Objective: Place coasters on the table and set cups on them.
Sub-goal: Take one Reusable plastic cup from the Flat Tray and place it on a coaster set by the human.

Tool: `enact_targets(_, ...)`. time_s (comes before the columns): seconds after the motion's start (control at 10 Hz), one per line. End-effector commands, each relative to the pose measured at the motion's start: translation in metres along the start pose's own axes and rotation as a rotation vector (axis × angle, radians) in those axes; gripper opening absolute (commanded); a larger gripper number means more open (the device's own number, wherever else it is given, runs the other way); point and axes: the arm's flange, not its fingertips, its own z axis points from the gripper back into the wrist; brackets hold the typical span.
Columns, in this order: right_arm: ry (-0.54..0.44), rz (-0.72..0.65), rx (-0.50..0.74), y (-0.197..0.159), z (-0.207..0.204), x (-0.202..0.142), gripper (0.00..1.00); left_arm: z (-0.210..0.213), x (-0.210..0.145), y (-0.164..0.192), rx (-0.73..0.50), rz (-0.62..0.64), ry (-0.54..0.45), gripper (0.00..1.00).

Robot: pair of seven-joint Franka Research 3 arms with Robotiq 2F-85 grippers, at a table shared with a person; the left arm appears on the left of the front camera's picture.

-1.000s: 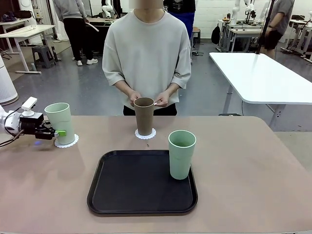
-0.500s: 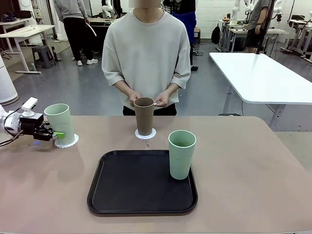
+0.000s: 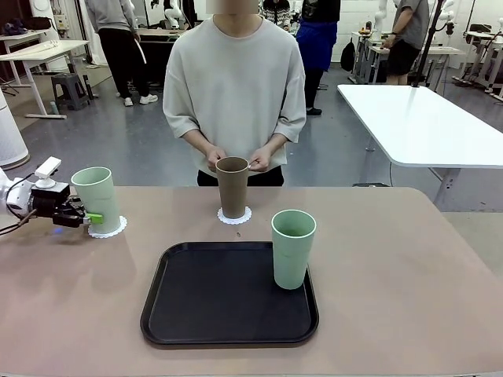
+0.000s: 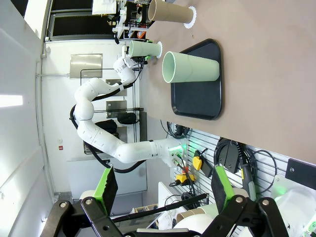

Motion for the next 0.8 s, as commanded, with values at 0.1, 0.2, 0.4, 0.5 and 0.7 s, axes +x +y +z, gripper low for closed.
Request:
enact_targets(0.1,-0.002,0.007,0.018,0.001,0.000,0.000,1.00,0.007,0.005,0.003,0.006,0.017,0.031,1.00)
enact_targets(0.2,-0.002,0.007,0.018,0.001,0.000,0.000,1.00,0.011,0.006,0.005,0.017,0.021,0.032,1.00)
enact_targets(0.4,-0.002,0.007,0.018,0.001,0.000,0.000,1.00,0.019,0.007,0.006,0.032,0.024,0.040,1.00)
enact_targets(0.5,-0.002,0.007,0.018,0.001,0.000,0.000,1.00,0.023,0.008,0.006,0.035,0.025,0.044,1.00)
enact_targets(0.7,-0.002,0.007,0.018,0.001,0.000,0.000,1.00,0.031,0.011,0.006,0.022,0.034,0.073,1.00)
